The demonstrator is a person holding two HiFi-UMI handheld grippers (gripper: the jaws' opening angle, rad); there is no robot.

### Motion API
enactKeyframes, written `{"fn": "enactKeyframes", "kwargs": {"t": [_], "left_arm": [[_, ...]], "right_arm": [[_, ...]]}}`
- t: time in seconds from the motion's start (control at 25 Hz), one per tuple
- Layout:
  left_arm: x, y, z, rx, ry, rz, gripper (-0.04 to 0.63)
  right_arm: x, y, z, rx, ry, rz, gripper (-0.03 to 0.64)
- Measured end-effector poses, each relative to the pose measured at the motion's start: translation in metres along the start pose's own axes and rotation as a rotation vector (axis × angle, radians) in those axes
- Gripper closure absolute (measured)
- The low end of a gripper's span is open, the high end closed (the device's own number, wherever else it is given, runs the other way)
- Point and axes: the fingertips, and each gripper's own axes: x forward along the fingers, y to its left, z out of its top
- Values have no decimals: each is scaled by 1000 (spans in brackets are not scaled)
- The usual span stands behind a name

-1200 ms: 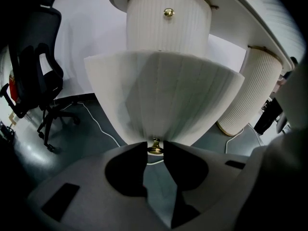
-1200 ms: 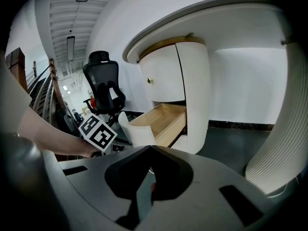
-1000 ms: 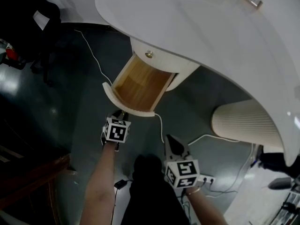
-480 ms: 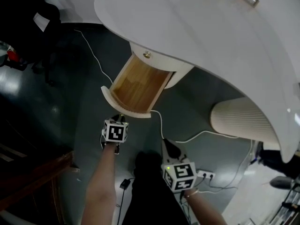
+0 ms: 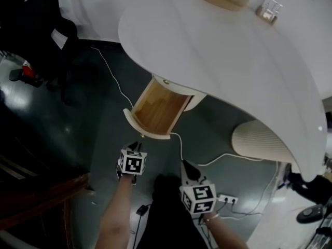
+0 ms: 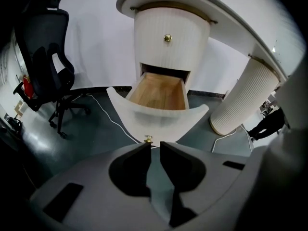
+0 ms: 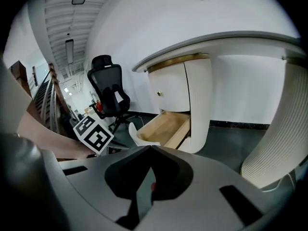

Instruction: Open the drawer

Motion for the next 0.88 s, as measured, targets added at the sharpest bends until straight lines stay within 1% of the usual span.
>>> {"fn": "enactKeyframes", "kwargs": {"t": [0.24, 0.44, 0.68, 0.8, 0.88], "left_arm": [[-50, -4, 12, 2, -39, 12, 561], [-95, -15, 27, 8, -88, 3, 577], [-141, -26, 38, 24, -124, 2, 589], [-165, -31, 44, 32, -158, 0, 591], [-179, -35, 51, 21, -192, -5, 591]], "right_arm": [[-17, 2, 25, 6, -9, -22, 614], [-31, 5, 37, 6, -2, -36, 614], [-51, 2, 54, 11, -1, -52, 614], [-64, 7, 62, 13, -13, -49, 614], [-73, 9, 67, 36, -18, -43, 614]]}}
